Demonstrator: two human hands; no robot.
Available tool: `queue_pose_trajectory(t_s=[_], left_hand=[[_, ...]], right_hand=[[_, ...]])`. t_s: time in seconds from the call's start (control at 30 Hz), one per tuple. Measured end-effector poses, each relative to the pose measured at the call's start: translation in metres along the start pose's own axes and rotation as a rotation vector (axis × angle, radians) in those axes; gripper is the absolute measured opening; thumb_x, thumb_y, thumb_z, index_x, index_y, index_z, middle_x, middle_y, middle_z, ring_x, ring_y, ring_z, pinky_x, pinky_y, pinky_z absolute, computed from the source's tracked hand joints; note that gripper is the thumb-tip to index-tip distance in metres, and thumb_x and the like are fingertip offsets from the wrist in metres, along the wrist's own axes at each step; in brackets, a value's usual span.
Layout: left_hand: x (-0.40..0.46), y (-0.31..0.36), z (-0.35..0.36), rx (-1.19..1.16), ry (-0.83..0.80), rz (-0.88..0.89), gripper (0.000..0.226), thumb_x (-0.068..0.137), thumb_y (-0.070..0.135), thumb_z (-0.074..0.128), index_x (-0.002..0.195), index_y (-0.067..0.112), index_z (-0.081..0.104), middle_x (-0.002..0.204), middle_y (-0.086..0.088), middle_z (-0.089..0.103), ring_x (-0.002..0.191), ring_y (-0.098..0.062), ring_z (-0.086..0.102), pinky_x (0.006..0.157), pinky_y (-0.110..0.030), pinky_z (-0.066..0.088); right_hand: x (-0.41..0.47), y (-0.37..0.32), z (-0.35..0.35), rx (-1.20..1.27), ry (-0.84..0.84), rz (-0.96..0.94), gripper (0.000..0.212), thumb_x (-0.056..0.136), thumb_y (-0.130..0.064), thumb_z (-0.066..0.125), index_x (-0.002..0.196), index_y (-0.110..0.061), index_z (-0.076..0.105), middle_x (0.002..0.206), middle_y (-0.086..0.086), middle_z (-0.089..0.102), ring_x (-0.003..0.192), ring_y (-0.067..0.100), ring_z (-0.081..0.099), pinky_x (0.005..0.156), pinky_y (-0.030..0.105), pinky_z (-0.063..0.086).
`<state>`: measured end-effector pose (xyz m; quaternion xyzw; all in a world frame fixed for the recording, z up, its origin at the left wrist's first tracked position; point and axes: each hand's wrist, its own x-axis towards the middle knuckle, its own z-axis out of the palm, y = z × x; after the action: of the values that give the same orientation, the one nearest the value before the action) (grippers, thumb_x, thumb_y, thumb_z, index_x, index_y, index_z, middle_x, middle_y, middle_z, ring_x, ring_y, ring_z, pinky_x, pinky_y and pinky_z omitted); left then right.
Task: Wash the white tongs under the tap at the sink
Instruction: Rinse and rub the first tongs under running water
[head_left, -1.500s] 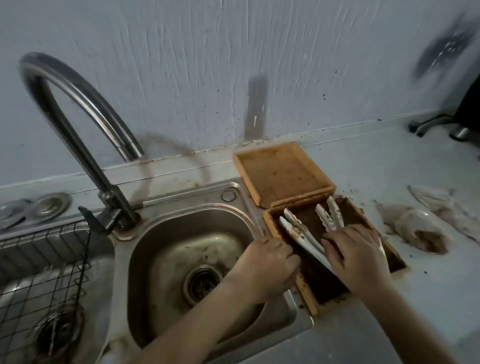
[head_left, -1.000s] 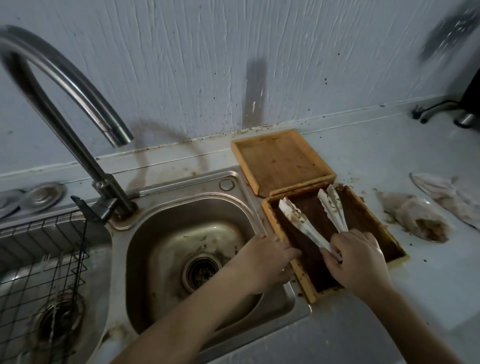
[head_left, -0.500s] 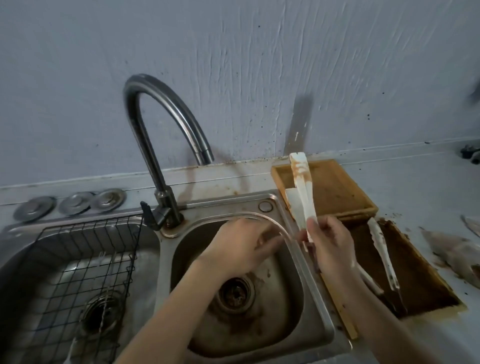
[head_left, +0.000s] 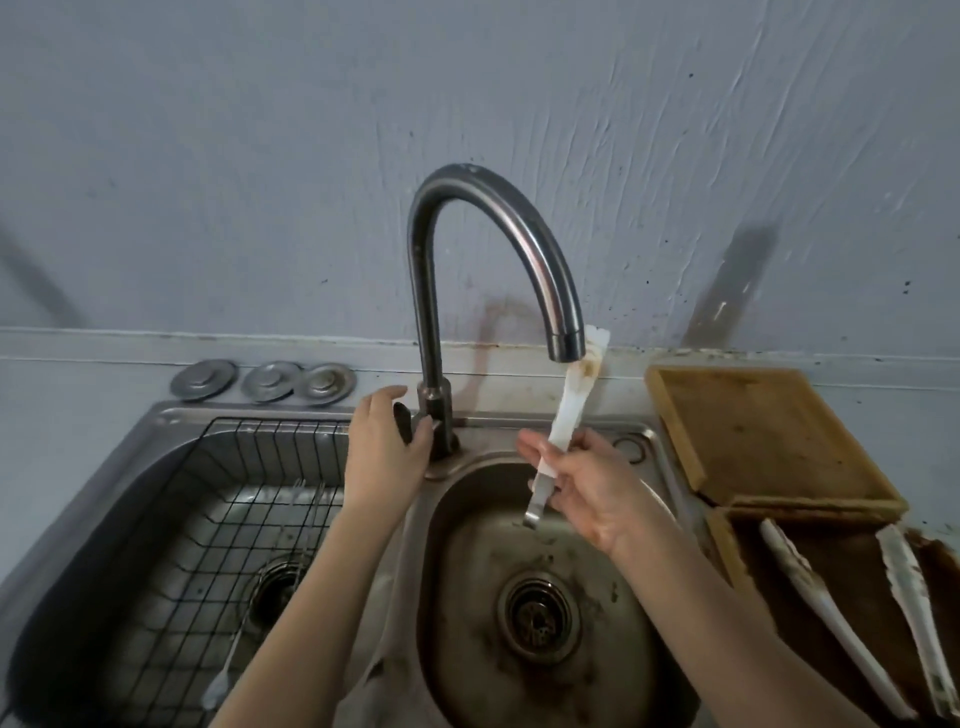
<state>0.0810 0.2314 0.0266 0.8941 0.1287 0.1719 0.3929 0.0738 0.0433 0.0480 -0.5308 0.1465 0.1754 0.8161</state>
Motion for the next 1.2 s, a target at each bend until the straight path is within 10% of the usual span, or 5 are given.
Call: queue_pose_trajectory(t_s=[0.2, 0.5, 1.2], left_hand=[[0.010, -0.010, 0.017, -0.012, -0.025, 0.002, 0.012, 0.097, 0.018, 0.041, 0.090, 0.009, 0.040, 0.069, -0.007, 0.052, 0.065, -0.027, 0.049, 0.047, -0.027, 0.027], [0.008, -0.021, 0.026, -0.033, 0.023, 0.066, 0.013, 0.098, 0.015, 0.034, 0.088, 0.007, 0.036, 0.067, -0.004, 0.044, 0.054, -0.020, 0.039, 0.045, -0.031, 0.025], [-0.003, -0.032, 0.027, -0.153, 0.069, 0.036, 0.019, 0.098, 0.019, 0.030, 0.089, 0.004, 0.036, 0.081, -0.018, 0.056, 0.070, -0.032, 0.054, 0.060, -0.047, 0.045]], right_hand=[[0.012, 0.005, 0.000, 0.010, -0.054, -0.039, 0.012, 0.089, 0.002, 0.050, 0.093, -0.009, 0.049, 0.102, 0.016, 0.072, 0.094, 0.026, 0.070, 0.097, 0.060, 0.039], [0.011, 0.010, -0.006, 0.138, -0.112, -0.037, 0.019, 0.093, -0.001, 0.046, 0.076, -0.009, 0.051, 0.084, 0.012, 0.074, 0.082, 0.025, 0.073, 0.070, 0.048, 0.052], [0.006, 0.009, -0.009, 0.168, -0.135, -0.035, 0.013, 0.092, -0.001, 0.045, 0.082, -0.007, 0.051, 0.079, 0.010, 0.074, 0.080, 0.023, 0.073, 0.078, 0.050, 0.050]])
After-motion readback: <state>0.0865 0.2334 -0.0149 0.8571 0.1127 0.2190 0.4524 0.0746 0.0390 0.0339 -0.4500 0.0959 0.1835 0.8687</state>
